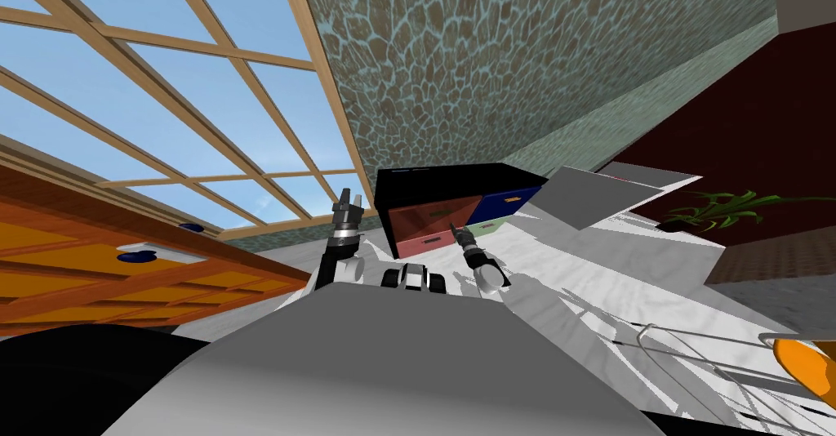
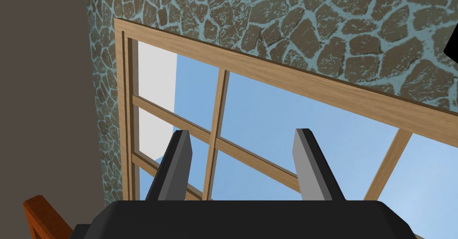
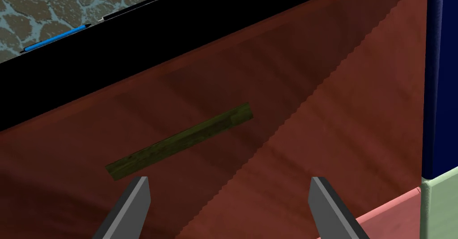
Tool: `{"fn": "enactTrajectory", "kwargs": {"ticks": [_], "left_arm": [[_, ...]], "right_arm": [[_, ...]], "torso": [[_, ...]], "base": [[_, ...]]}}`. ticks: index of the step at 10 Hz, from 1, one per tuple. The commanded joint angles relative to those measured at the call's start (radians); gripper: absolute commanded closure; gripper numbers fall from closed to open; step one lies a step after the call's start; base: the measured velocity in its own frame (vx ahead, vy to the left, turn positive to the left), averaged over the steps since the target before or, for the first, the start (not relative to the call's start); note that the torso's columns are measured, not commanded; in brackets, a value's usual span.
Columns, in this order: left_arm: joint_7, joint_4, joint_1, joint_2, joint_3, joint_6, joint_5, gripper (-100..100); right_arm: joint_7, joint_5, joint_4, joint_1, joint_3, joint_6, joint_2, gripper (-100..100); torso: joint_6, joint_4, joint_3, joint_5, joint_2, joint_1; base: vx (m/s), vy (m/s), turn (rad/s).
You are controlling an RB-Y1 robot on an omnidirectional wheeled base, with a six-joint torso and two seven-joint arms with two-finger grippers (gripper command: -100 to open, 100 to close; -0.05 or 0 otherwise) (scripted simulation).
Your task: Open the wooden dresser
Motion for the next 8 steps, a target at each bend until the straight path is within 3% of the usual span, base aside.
{"fn": "enactTrajectory", "kwargs": {"ticks": [1,8], "left_arm": [[0.0,0.0,0.0,0.0,0.0,0.0,0.0,0],[0.0,0.0,0.0,0.0,0.0,0.0,0.0,0]], "right_arm": [[0.005,-0.063,0.011,-0.001,0.001,0.008,0.001,-100],[-0.071,-0.257,0.098,-0.024,-0.022,0.075,0.02,-100]], "torso": [[0.0,0.0,0.0,0.0,0.0,0.0],[0.001,0.0,0.0,0.0,0.0,0.0]], "base": [[0.014,-0.007,0.004],[0.026,-0.009,0.079]]}}
